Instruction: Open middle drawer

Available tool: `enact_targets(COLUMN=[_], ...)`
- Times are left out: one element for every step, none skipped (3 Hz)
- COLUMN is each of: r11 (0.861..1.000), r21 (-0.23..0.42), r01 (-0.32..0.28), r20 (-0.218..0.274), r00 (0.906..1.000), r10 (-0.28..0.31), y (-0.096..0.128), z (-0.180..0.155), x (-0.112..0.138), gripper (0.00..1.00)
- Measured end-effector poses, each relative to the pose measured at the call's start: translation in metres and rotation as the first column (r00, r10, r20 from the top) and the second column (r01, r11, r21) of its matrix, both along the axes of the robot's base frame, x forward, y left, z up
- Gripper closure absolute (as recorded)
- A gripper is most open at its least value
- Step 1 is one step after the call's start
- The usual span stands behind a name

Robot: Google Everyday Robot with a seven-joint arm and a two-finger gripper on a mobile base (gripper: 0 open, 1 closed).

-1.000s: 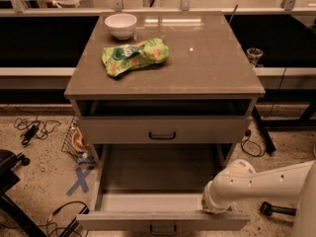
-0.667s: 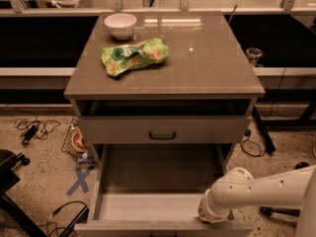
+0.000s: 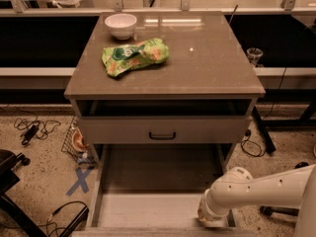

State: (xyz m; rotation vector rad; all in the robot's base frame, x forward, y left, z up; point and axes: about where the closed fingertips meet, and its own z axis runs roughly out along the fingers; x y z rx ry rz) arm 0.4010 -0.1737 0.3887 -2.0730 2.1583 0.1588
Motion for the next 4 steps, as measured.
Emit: enact_targets(r11=[1.000,1.000,1.000,1.000], r21=[0.000,0.000,0.001,0.001], r01=[-0.001,-0.001,-0.002,-0.002], r20=[-0.002,-0.005,-0.007,-0.007], r00=[1.0000,1.0000,1.0000,1.0000], r10=[0.001,0.001,0.002,0.002], y=[0.0002,0.0005,0.0007,0.0007], z=[-0.0007,-0.0017,-0.0025,-0.0025], x=[-0.0008,-0.0018,-0.0026,-0.0026], gripper=[0.53,0.22,0.00,0.00])
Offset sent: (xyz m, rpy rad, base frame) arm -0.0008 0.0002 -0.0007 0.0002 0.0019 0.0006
